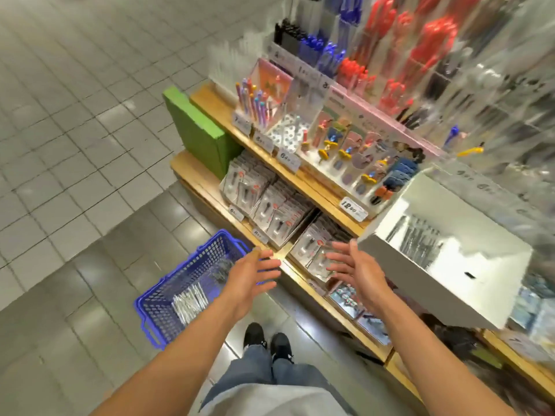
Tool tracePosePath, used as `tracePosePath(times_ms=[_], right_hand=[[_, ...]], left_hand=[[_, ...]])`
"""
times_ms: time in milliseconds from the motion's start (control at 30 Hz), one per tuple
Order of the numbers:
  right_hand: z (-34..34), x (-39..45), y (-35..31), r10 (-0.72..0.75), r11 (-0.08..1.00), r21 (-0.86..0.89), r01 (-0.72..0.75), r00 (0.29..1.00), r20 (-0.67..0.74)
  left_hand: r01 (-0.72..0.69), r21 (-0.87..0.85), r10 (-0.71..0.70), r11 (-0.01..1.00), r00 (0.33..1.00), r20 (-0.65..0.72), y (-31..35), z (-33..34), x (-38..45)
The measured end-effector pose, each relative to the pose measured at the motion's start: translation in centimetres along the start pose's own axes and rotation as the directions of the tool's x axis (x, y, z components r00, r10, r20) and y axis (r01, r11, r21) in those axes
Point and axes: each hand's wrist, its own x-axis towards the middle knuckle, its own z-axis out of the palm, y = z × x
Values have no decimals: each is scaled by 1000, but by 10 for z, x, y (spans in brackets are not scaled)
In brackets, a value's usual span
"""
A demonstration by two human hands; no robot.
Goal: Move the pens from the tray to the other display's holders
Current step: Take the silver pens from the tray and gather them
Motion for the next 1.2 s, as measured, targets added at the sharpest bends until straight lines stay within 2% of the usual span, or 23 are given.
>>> tracePosePath(times_ms=[233, 333, 500, 600, 700, 867, 1033, 1200], right_hand=[[-84, -30, -11, -62, 980, 167, 112, 960, -274], [-118, -32, -11, -65, 977, 169, 133, 932, -357], [-180, -15, -5, -36, 989, 114, 99, 890, -454], [-206, 10, -3, 25, 1000, 5, -26, 875, -484], [-214, 43, -1, 38, 970, -192, -149, 874, -485], [-198, 91, 7, -33, 799, -538, -269, 874, -485], [-178, 116, 11, -29, 616, -708, -346, 888, -459], [-170, 123, 11, 9, 504, -775, -380, 900, -435]], left_hand=[[-47, 224, -10, 974, 969, 245, 47, 110, 17], [-61, 281, -37, 958, 942, 332, 56, 158, 22], [-87, 390, -65, 917, 931, 360, 54, 232, 28], [-96, 433, -68, 896, 935, 348, 48, 263, 32], [-73, 464, -81, 883, 949, 303, 41, 284, 39], [-22, 476, -98, 879, 969, 226, 32, 298, 47], [16, 489, -115, 872, 978, 173, 36, 295, 61], [25, 519, -131, 855, 977, 170, 45, 296, 74]])
